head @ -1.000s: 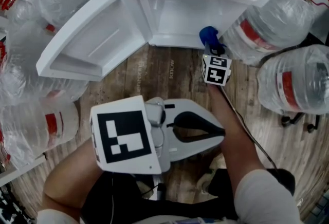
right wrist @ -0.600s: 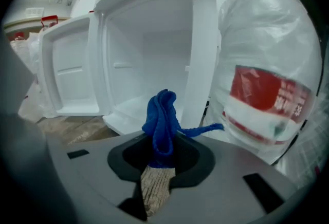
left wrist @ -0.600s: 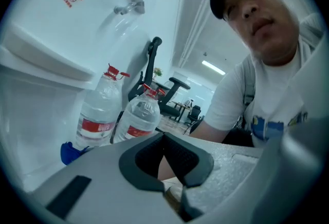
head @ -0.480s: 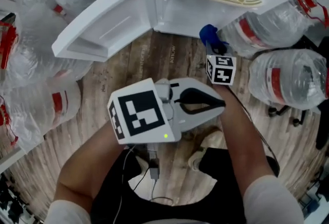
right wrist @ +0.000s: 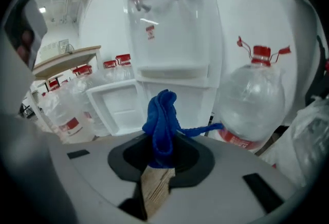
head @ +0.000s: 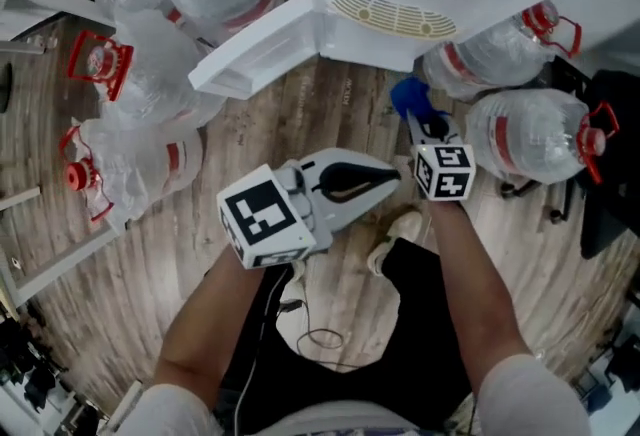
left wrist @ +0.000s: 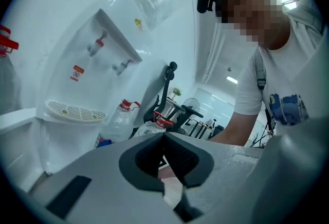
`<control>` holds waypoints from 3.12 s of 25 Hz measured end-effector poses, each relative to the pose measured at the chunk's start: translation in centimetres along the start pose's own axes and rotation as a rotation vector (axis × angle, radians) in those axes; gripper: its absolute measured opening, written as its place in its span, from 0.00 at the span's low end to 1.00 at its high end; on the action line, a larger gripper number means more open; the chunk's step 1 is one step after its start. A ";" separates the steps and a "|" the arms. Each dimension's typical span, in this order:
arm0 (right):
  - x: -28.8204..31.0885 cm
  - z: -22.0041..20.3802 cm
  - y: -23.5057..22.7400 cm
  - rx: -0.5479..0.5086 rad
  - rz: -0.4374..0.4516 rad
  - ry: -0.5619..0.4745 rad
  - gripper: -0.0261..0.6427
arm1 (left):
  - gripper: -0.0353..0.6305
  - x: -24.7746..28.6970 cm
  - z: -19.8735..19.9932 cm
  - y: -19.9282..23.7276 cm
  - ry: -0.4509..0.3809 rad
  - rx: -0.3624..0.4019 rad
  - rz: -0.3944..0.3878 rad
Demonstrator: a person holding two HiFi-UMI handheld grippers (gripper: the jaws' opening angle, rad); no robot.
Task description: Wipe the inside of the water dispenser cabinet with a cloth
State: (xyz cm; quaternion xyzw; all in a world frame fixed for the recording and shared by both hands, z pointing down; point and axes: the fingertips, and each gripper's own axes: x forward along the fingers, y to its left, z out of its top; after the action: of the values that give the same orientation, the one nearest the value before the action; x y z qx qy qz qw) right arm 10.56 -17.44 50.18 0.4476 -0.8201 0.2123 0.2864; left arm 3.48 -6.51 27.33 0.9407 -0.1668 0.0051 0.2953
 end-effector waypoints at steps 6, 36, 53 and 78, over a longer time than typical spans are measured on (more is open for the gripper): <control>-15.4 8.0 6.4 -0.009 0.119 0.035 0.16 | 0.05 -3.9 8.9 -10.8 0.035 -0.026 0.063; -62.9 24.1 28.3 -0.116 0.317 -0.203 0.17 | 0.05 -19.6 18.9 -50.9 0.082 0.126 0.107; -74.6 18.5 30.5 -0.094 0.327 -0.260 0.17 | 0.05 -18.3 14.3 -60.4 0.117 0.151 0.112; -77.9 17.3 33.0 -0.116 0.339 -0.277 0.16 | 0.05 -20.5 12.6 -62.7 0.086 0.147 0.137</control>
State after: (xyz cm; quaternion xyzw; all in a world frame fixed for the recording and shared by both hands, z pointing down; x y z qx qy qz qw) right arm 11.37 36.60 -17.12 0.3113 -0.9258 0.1466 0.1565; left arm 2.90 41.13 -20.04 0.9452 -0.2169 0.0777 0.2312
